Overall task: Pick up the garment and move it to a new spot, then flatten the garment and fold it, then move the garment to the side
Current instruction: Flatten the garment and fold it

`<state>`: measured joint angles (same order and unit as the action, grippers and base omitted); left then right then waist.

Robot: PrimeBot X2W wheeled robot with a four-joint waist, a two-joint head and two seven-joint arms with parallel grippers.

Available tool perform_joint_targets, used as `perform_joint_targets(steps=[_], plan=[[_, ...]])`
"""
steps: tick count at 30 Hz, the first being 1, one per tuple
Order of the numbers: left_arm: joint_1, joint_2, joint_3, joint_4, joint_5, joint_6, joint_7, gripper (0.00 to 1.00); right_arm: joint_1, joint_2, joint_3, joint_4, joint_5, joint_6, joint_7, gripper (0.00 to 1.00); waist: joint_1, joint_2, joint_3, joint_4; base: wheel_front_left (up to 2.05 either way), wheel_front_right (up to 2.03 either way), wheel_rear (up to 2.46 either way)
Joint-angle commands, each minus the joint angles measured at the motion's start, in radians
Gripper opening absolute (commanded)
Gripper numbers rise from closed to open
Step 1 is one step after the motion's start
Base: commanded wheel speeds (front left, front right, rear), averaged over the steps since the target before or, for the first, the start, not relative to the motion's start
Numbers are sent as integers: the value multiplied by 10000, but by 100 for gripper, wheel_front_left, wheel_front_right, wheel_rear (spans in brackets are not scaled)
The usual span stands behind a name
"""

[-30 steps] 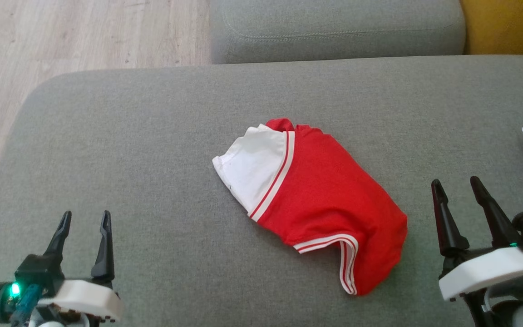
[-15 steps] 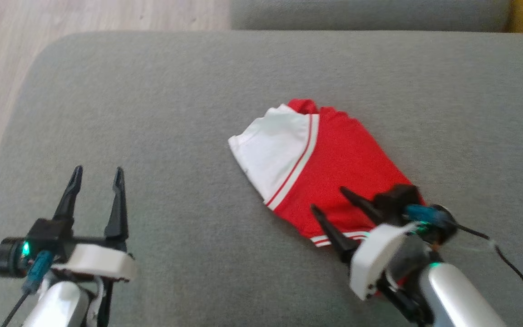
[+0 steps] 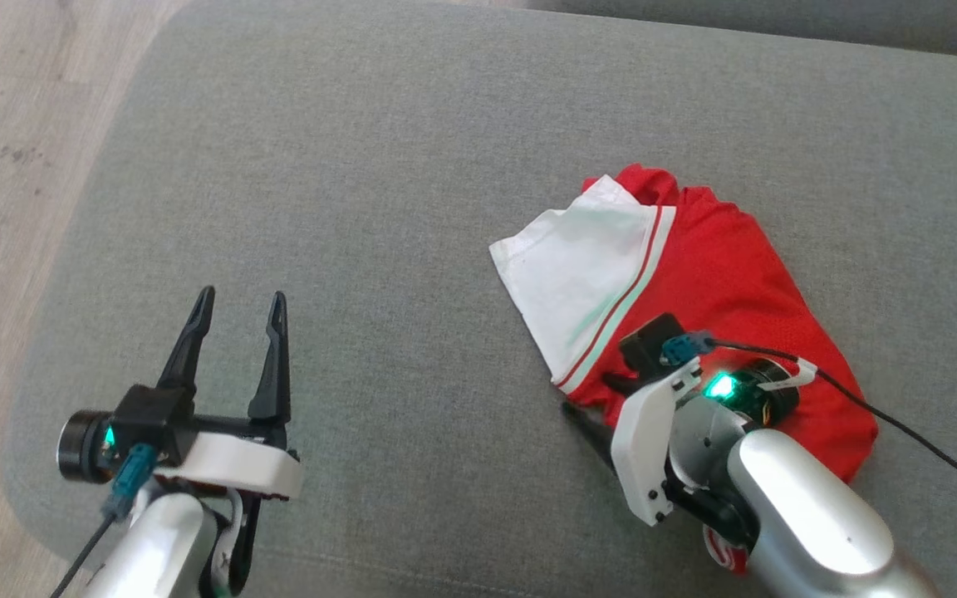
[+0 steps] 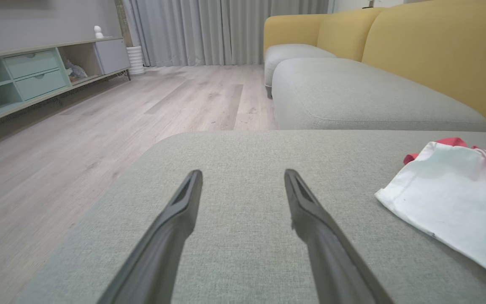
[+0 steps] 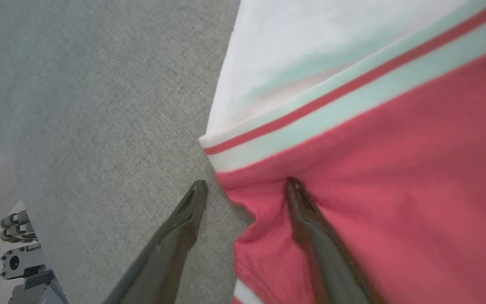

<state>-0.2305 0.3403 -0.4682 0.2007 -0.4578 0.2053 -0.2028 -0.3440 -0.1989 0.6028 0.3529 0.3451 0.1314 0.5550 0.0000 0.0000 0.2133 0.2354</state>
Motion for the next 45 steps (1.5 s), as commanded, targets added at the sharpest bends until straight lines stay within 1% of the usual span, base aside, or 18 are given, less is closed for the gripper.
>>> perform_joint_targets(steps=[1, 5, 8, 11, 14, 15, 17, 20, 25, 26, 27, 29, 32, 34, 36, 38, 41, 45], plan=[[-430, 193, 374, -165, -46, -26, -127, 100, 312, 30, 292, 250, 139, -7, 104, 0, 0, 0, -51, -17, 0, 0, 0], [-368, 216, 439, -8, -118, -23, -197, 100, 182, 10, 421, -534, 492, -7, -474, 0, 0, 0, -152, -223, 0, 0, 0], [-378, 248, 490, 23, -144, -16, -239, 100, -33, 32, 229, -1367, 726, -7, -1049, 0, 0, 0, -197, -452, 0, 0, 0], [-370, 275, 501, -8, -154, -3, -257, 100, -170, 170, -494, -2160, 893, -7, -1594, 0, 0, 0, -238, -736, 0, 0, 0], [-366, 321, 499, -45, -150, 18, -250, 100, -104, 374, -1746, -2744, 905, -7, -2017, 0, 0, 0, -257, -1026, 0, 0, 0], [-366, 321, 499, -45, -150, 18, -250, 100, -104, 374, -1746, -2744, 905, -7, -2017, 0, 0, 0, -257, -1026, 0, 0, 0], [-367, 354, 497, -62, -150, 30, -236, 100, 72, 532, -2825, -2911, 859, -7, -2186, 0, 0, 0, -269, -1204, 0, 0, 0], [-423, 361, 437, -69, -159, -20, -194, 100, 471, 782, -4704, -2800, 732, -7, -2259, 0, 0, 0, -266, -1369, 0, 0, 0], [-516, 358, 348, -38, -141, -22, -123, 100, 1071, 1182, -7443, -1923, 653, -7, -2308, 0, 0, 0, -250, -1527, 0, 0, 0], [-520, 362, 329, -39, -141, -28, -113, 100, 1151, 1225, -7856, -1698, 549, -7, -2347, 39, 0, 0, -251, -1543, 0, 0, 0], [-519, 370, 314, -31, -142, -33, -97, 100, 1186, 1282, -8192, -1531, 570, -7, -2452, 100, 0, 0, -259, -1561, 0, 0, 0], [-500, 393, 310, -31, -157, -29, -95, 100, 1269, 1344, -8587, -1287, 390, -7, -2725, 100, 0, 0, -268, -1604, 0, 0, 0], [-434, 441, 325, -28, -188, 0, -88, 100, 1326, 1391, -8603, -1422, 134, -7, -3514, 100, 0, 0, -307, -1677, 0, 0, 0], [-380, 476, 340, -30, -207, 31, -86, 100, 1353, 1363, -8322, -1866, -41, -7, -4273, 100, 0, 0, -339, -1720, 0, 0, 0], [-323, 513, 356, -29, -227, 57, -86, 100, 1448, 1167, -7911, -2403, -316, -7, -4912, 100, 0, 0, -397, -1771, 0, 0, 0], [-251, 547, 361, -41, -249, 87, -63, 100, 1595, 904, -7451, -2971, -582, -7, -5318, 100, 0, 0, -470, -1813, 0, 0, 0], [-136, 608, 378, -97, -281, 147, -19, 100, 1946, 584, -6792, -3808, -924, -7, -5569, 100, 0, 0, -591, -1877, 0, 0, 0], [34, 715, 409, -204, -312, 247, 57, 100, 2632, 561, -6226, -4669, -1140, -7, -5414, 100, 0, 0, -729, -1964, 0, 0, 0]])
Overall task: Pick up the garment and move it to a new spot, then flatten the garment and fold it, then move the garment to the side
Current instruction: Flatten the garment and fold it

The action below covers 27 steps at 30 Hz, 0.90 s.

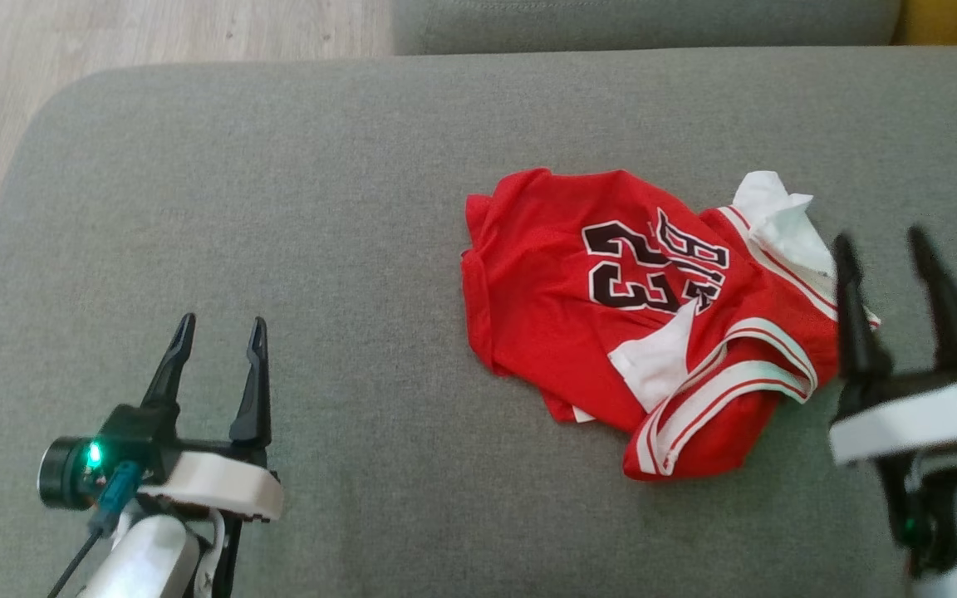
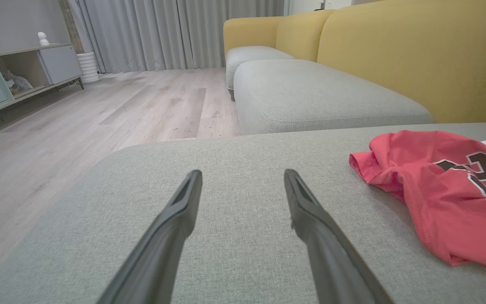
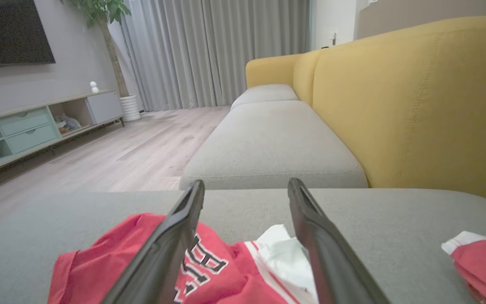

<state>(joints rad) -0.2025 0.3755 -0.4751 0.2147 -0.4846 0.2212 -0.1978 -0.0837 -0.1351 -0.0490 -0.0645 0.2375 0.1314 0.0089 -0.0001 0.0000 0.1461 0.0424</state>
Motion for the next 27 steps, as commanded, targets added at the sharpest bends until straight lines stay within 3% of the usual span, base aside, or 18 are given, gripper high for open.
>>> perform_joint_targets(steps=[1, 8, 20, 23, 27], plan=[[-211, 381, 475, -381, -42, 115, 27, 100, 228, -26, 365, -660, -96, -7, 126, 100, 1, 0, -85, -45, 0, 0, 0], [-27, 454, 483, -581, -102, 243, 117, 100, 1135, 357, 502, -1318, -62, -7, 419, 100, 1, 0, -139, -108, 0, 0, 0], [-178, 456, 343, -798, 1, 374, 221, 100, 1089, 417, 588, -1514, -17, -7, 443, 100, 1, 0, -15, -150, 0, 0, 0], [-554, 221, -55, -951, 193, 289, 462, 100, 1075, 452, 582, -1482, 32, -7, 516, 100, 1, 0, 79, -192, 0, 0, 0], [-1396, -582, -878, -831, 283, -68, 1095, 100, 927, 429, 637, -1565, 71, -7, 475, 100, 1, 0, 366, -323, 0, 0, 0]])
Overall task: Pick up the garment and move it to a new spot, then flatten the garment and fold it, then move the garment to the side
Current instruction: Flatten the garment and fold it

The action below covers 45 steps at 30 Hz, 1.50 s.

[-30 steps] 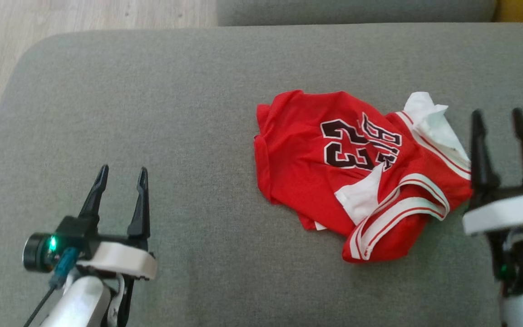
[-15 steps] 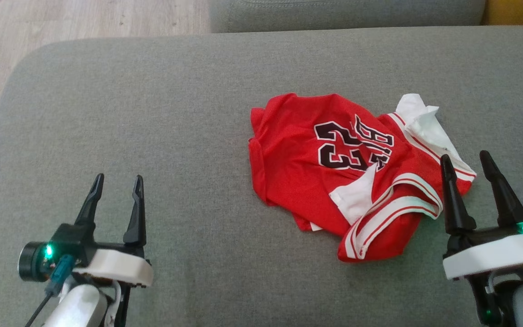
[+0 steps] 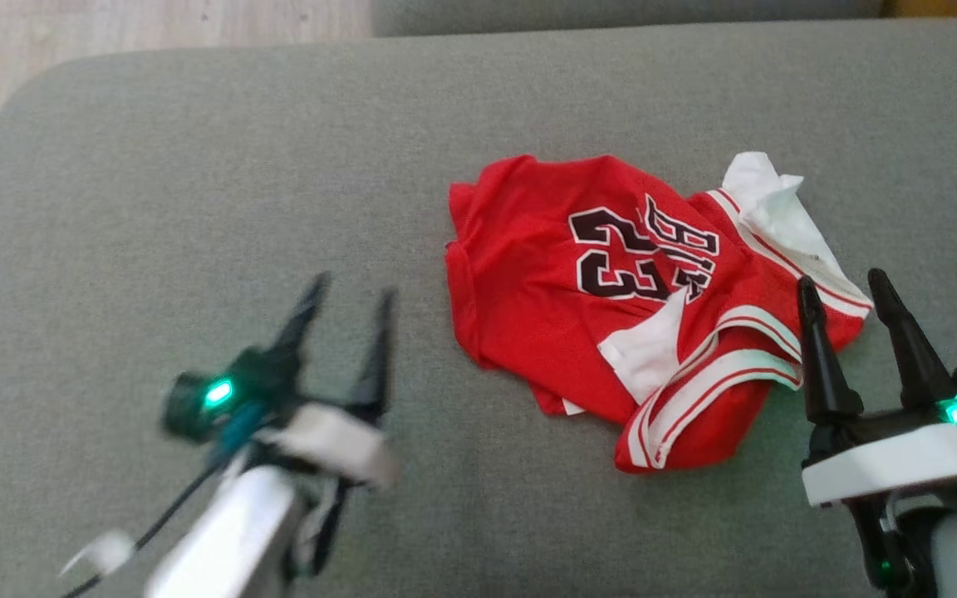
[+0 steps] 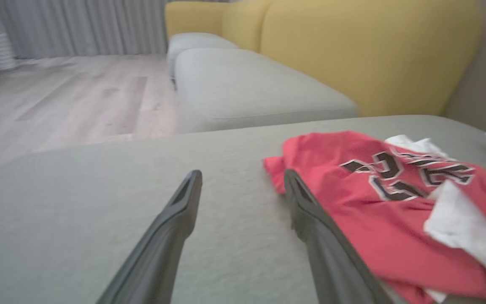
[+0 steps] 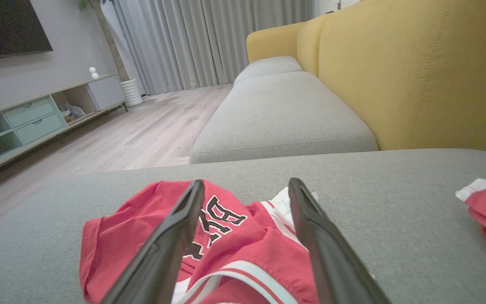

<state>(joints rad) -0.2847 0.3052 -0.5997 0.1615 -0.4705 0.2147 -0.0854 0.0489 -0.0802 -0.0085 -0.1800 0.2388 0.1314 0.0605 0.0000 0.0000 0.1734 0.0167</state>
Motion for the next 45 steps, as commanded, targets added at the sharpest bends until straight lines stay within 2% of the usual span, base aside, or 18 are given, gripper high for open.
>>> perform_joint_targets(steps=[1, 5, 8, 12, 15, 16, 17, 18, 20, 23, 26, 30, 31, 33, 38, 42, 45], plan=[[-812, -128, 163, -158, 184, -53, 127, 100, -440, -126, 268, -412, 89, -7, -49, 100, 0, 0, 167, -130, 0, 0, 0], [-1482, -1169, -574, 748, 90, -345, 779, 100, -587, -133, 366, -327, 208, -7, -46, 100, 0, 0, 427, -450, 0, 0, 0], [-1748, -1684, -768, 1790, -96, -443, 1069, 100, -649, -117, 436, -227, 305, -7, -38, 100, 0, 0, 593, -716, 0, 0, 0], [-1848, -1983, -707, 3010, -419, -380, 1316, 100, -649, -68, 404, -111, 450, -7, -44, 100, 0, 0, 742, -974, 0, 0, 0], [-1842, -2129, -700, 3543, -806, -721, 1410, 100, -617, -33, 330, -36, 514, -7, -12, 100, 0, 0, 800, -1039, 0, 0, 0], [-1848, -2174, -693, 3626, -947, -902, 1359, 40, -604, -21, 303, -7, 531, -7, 12, 100, 0, 0, 800, -1038, 0, 0, 0], [-1856, -2214, -663, 3664, -1068, -1054, 1225, 0, -596, -8, 278, 14, 542, -7, 30, 100, 0, 0, 795, -1031, 0, 0, 0], [-1854, -2253, -645, 3713, -1198, -1276, 986, 0, -598, 19, 238, 40, 574, -7, 52, 100, 0, 0, 763, -993, 0, 0, 0], [-1837, -2178, -584, 3632, -1171, -1344, 604, 0, -613, 51, 189, 71, 629, -7, 83, 100, 0, 0, 696, -923, 0, 0, 0], [-1778, -1840, -447, 3104, -1002, -1261, 73, 0, -568, 92, 108, 98, 651, -7, 106, 100, 0, 0, 556, -763, 0, 0, 0], [-1580, -1306, -326, 2094, -826, -1029, -6, 0, -475, 135, 30, 134, 668, -7, 140, 100, 0, 0, 414, -576, 0, 0, 0], [-797, -402, -258, 235, -724, -507, 724, 0, -371, 185, -40, 185, 741, -7, 220, 100, 0, 0, 274, -342, 0, 0, 0], [-797, -402, -258, 235, -724, -507, 724, 0, -371, 185, -40, 185, 741, -7, 220, 100, 0, 0, 274, -342, 0, 0, 0], [-85, 89, -277, -818, -799, -158, 1389, 0, -333, 204, -86, 220, 763, -7, 265, 100, 0, 0, 191, -245, 0, 0, 0], [1971, 1231, -75, -3197, -1105, 1036, 2750, 0, -202, 238, -256, 266, 784, -7, 361, 100, 0, 0, 50, 0, 0, 0, 0], [3421, 1647, 9, -4018, -1623, 1743, 3517, 0, -79, 258, -353, 299, 799, -7, 460, 100, 0, 0, -76, 156, 0, 0, 0], [4184, 1528, -120, -3759, -2102, 1788, 3654, 0, -46, 269, -343, 320, 777, -7, 559, 100, 0, 0, -186, 173, 0, 0, 0]])
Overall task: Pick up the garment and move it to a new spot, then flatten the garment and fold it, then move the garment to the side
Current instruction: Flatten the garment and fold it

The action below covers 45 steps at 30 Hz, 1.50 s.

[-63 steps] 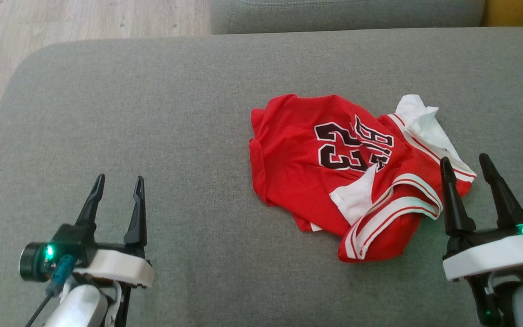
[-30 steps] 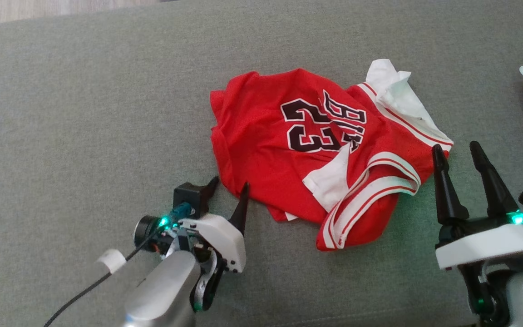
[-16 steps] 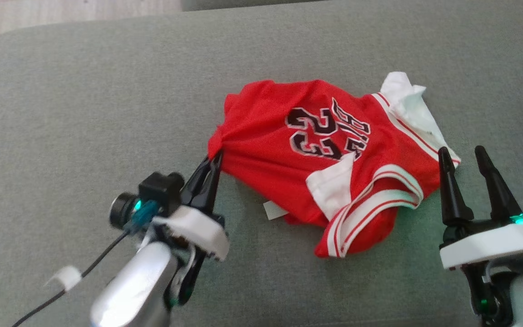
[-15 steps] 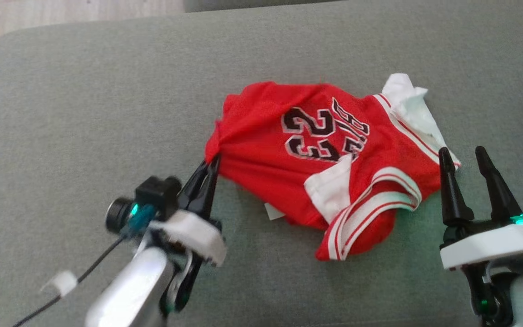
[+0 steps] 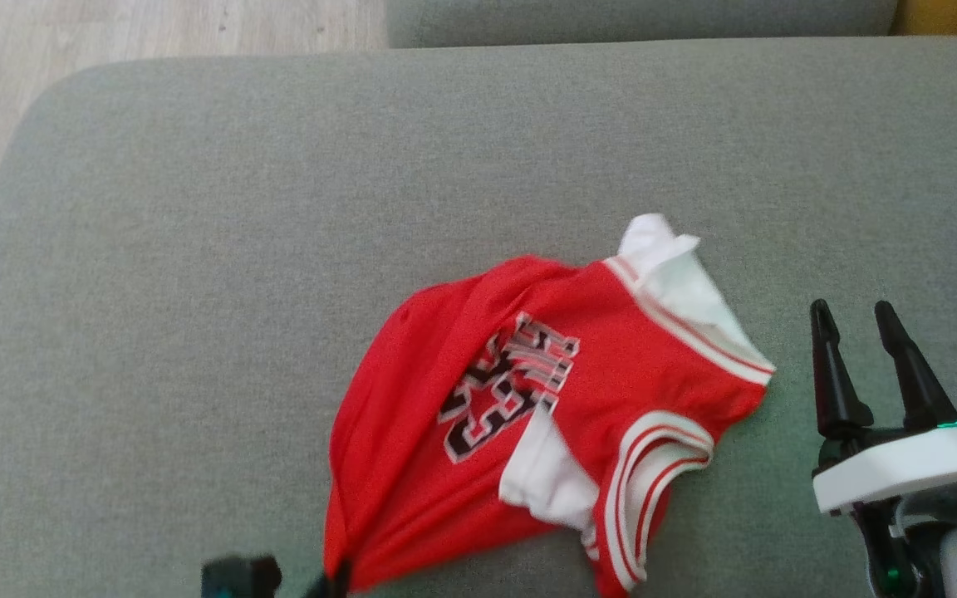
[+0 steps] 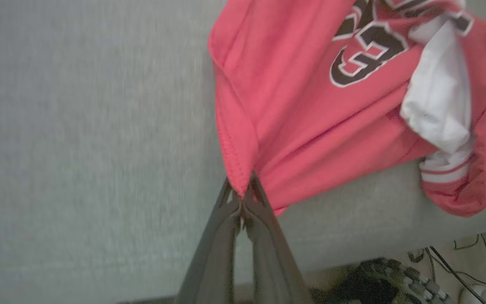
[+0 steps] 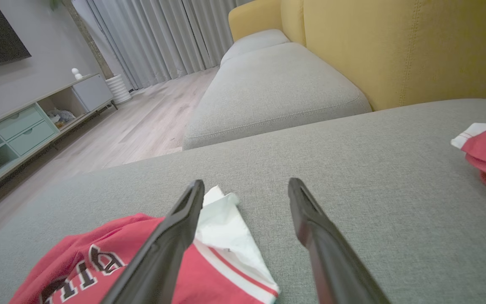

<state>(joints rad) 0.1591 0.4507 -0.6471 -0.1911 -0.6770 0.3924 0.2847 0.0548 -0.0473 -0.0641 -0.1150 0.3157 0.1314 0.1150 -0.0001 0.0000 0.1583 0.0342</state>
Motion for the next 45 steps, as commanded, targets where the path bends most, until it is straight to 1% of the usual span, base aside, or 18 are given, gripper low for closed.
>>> perform_joint_targets(steps=[1, 3, 5, 6, 7, 9, 12, 14, 16, 18, 20, 24, 28, 38, 42, 45], plan=[[-104, -88, 306, -10, -223, -99, -139, 0, -101, -58, 224, -329, -2, -7, 51, 100, 1, 0, -68, -5, 0, 0, 0], [19, -396, 198, 617, -475, -428, -419, 0, -104, -53, 238, -354, -31, -7, 122, 100, 1, 0, -126, -17, 0, 0, 0], [-56, -829, 279, 1173, -609, -715, -1068, 0, -89, -49, 236, -404, -58, -7, 182, 100, 1, 0, -196, -30, 0, 0, 0], [-144, -983, 306, 1424, -587, -844, -1389, 49, -73, -47, 225, -447, -86, -7, 210, 100, 1, 0, -220, -31, 0, 0, 0], [-288, -1090, 358, 1624, -480, -953, -1773, 100, -56, -46, 216, -496, -112, -7, 238, 100, 1, 0, -254, -33, 0, 0, 0], [-585, -1258, 496, 1873, -279, -1138, -2511, 100, -22, -44, 208, -627, -202, -7, 302, 100, 1, 0, -318, -28, 0, 0, 0], [-1052, -1221, 813, 2054, 217, -1135, -3530, 100, -4, -62, 283, -884, -338, -7, 423, 100, 1, 0, -414, -43, 0, 0, 0], [-1400, -1053, 1086, 2057, 649, -967, -4138, 100, -28, -114, 321, -1086, -424, -7, 508, 100, 1, 0, -434, -46, 0, 0, 0], [-1830, -754, 1346, 2026, 1209, -704, -4609, 100, -69, -195, 351, -1293, -515, -7, 591, 100, 1, 0, -413, -31, 0, 0, 0], [-2281, -462, 1537, 2024, 1707, -468, -4818, 100, -105, -273, 394, -1469, -577, -7, 697, 100, 1, 0, -391, -4, 0, 0, 0], [-2702, -228, 1691, 1994, 2052, -340, -4924, 100, -126, -342, 429, -1605, -633, -7, 792, 100, 1, 0, -384, 7, 0, 0, 0], [-3334, 135, 1862, 2075, 2345, -365, -4910, 100, -128, -460, 432, -1776, -703, -7, 923, 100, 1, 0, -381, -2, 0, 0, 0], [-3569, 336, 1847, 2199, 2361, -435, -4571, 100, -99, -460, 456, -1822, -696, -7, 982, 100, 1, 0, -391, -71, 0, 0, 0], [-3595, 358, 1855, 2234, 2185, -441, -4383, 100, -97, -395, 438, -1757, -641, -7, 1085, 100, 1, 0, -320, -164, 0, 0, 0], [-3584, 313, 1841, 2226, 2118, -431, -4378, 100, -119, -546, 601, -1471, -712, -7, 1544, 100, 1, 0, -261, -146, 0, 0, 0], [-3667, 231, 1791, 2216, 2106, -443, -4400, 100, -280, -840, 1031, -911, -682, -7, 2072, 100, 1, 0, -100, -55, 0, 0, 0]])
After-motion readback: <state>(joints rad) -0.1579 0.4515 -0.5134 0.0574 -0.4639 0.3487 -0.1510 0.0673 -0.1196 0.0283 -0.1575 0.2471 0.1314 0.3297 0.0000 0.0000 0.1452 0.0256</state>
